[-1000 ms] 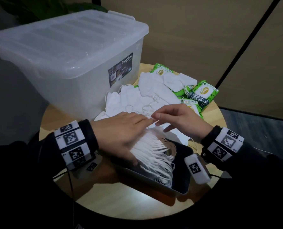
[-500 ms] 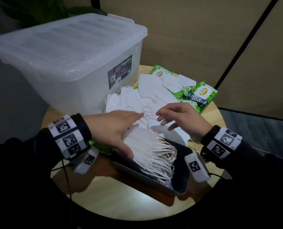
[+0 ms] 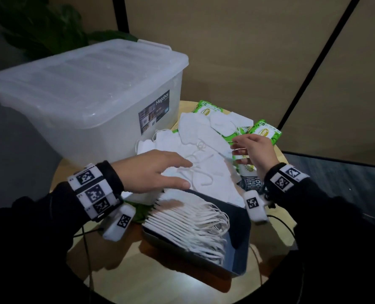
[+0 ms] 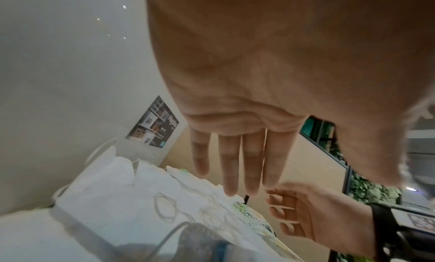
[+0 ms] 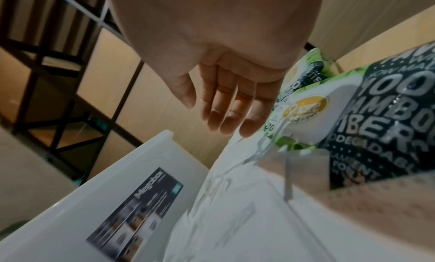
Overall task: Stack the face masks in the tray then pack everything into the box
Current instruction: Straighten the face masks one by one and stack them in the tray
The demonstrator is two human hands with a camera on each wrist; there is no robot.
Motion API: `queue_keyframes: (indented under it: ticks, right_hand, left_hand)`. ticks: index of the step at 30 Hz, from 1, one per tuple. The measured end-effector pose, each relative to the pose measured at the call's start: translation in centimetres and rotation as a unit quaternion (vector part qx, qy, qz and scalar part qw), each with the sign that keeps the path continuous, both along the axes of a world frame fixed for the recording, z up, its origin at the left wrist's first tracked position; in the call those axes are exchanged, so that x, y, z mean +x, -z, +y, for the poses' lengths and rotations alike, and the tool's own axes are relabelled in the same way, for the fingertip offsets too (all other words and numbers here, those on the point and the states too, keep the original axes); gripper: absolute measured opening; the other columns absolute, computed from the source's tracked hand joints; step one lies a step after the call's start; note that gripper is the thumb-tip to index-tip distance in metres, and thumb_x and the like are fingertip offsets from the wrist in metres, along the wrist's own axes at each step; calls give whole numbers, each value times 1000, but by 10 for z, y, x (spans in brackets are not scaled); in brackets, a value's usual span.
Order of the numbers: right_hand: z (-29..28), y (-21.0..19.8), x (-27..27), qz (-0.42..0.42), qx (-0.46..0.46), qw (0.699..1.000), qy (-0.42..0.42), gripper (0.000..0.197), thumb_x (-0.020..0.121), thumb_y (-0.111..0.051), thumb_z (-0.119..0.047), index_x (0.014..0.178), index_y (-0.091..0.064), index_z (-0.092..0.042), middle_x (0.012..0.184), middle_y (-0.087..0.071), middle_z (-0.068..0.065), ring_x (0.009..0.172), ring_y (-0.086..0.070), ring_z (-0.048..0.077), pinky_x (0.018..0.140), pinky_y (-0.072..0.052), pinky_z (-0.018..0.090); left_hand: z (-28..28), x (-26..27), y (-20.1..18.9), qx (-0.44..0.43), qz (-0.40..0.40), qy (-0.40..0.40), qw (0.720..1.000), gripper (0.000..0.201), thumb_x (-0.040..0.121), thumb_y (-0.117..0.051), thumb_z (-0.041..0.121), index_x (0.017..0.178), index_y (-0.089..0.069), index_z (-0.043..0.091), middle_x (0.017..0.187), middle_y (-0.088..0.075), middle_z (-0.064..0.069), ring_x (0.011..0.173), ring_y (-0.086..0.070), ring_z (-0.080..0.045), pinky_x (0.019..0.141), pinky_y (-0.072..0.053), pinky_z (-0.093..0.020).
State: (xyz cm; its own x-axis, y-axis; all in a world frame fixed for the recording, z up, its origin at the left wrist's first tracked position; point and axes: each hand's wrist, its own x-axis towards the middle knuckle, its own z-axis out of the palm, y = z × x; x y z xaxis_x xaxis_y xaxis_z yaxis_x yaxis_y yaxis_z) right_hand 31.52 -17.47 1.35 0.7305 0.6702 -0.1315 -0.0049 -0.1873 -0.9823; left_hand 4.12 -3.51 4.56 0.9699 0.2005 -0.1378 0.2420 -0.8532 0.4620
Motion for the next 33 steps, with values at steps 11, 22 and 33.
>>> queue_keyframes:
  ticks: [11,22,33]
  right_hand:
    - [63,20,52,35,26,993,108,5,94,-66,-16,92,-70,-16,94,-68,4,88,-65,19,73,-56,38]
    - [113,30,139,-118,-10,959,257,24,88,-57,-12,107,-68,-22,110,-71,1,98,-68,24,85,-55,35]
    - [132,56,176,-142,-147,976,73,36,70,-69,9,89,-79,-21,91,-76,7,90,-72,27,73,-58,31]
  left_hand:
    - [68,101,1,7,-79,-116,990,38,95,-72,34,132,-64,27,136,-63,6,120,-62,-13,93,-46,-26]
    - [93,264,32,113,34,-92,989,78,92,-63,61,156,-35,24,158,-38,-11,143,-41,-31,113,-39,-43]
    - [113,286,59,9,-31,-212,977,44,71,-91,26,111,-72,28,107,-56,8,94,-55,-14,71,-39,-20]
